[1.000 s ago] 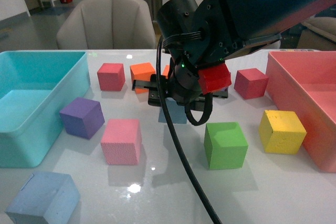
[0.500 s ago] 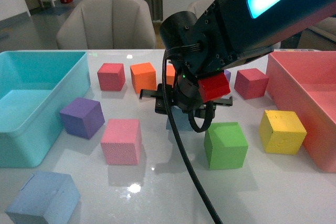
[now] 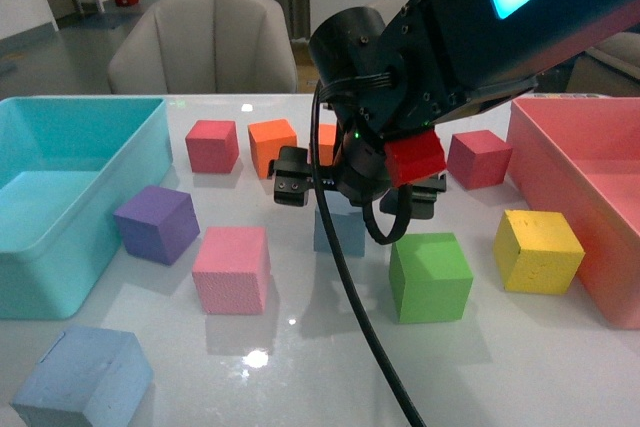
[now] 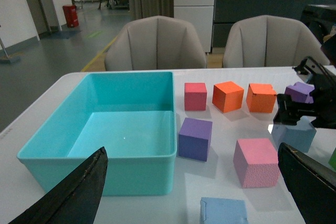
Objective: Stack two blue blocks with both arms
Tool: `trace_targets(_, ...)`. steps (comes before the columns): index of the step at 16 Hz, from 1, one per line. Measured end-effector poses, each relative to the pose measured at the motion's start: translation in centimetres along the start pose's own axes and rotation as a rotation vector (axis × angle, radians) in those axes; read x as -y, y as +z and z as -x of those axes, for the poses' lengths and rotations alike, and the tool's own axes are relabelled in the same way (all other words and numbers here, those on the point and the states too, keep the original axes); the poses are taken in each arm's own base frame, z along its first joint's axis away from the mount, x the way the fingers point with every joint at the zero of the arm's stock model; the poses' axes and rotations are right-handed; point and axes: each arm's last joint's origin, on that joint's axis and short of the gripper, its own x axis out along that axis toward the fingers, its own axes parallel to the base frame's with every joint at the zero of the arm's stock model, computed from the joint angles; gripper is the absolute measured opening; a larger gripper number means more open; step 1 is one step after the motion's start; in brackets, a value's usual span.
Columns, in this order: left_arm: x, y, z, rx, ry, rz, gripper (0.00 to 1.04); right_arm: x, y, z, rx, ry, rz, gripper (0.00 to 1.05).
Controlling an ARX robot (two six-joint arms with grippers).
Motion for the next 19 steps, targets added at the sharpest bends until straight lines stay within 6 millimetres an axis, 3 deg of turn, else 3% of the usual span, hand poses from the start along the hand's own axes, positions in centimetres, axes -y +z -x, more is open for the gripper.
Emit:
trace_targets(4, 0.0, 0.0, 0.0, 0.000, 0.000, 0.000, 0.98, 1.0, 2.9, 6.6, 0.193, 0.076, -0.030, 0.98)
trace_targets(7, 0.0, 0.0, 0.0, 0.000, 0.000, 0.000, 0.98, 3.6, 2.4, 13.8, 0.398, 0.123, -0.017, 0.98)
trace_targets(9, 0.0, 0.0, 0.0, 0.000, 0.000, 0.000, 0.98, 5.4, 0.0, 18.8, 0.519, 0.139, -0.004, 0.98)
trace_targets(12, 0.0, 0.0, 0.0, 0.000, 0.000, 0.000, 0.98, 8.9, -6.4, 26.2, 0.648, 0.148, -0.020, 0.98)
trace_targets(14, 0.0, 0.0, 0.0, 0.000, 0.000, 0.000, 0.98, 11.7, -11.1, 28.5, 0.653, 0.107, -0.024, 0.98)
trace_targets(15, 0.0, 0.0, 0.0, 0.000, 0.000, 0.000, 0.98, 13.1, -12.6, 29.5, 0.776, 0.052, -0.019, 0.92)
trace_targets(19, 0.0, 0.0, 0.0, 0.000, 0.000, 0.000, 0.98, 14.6, -13.7, 30.6, 0.854, -0.010, 0.027, 0.81)
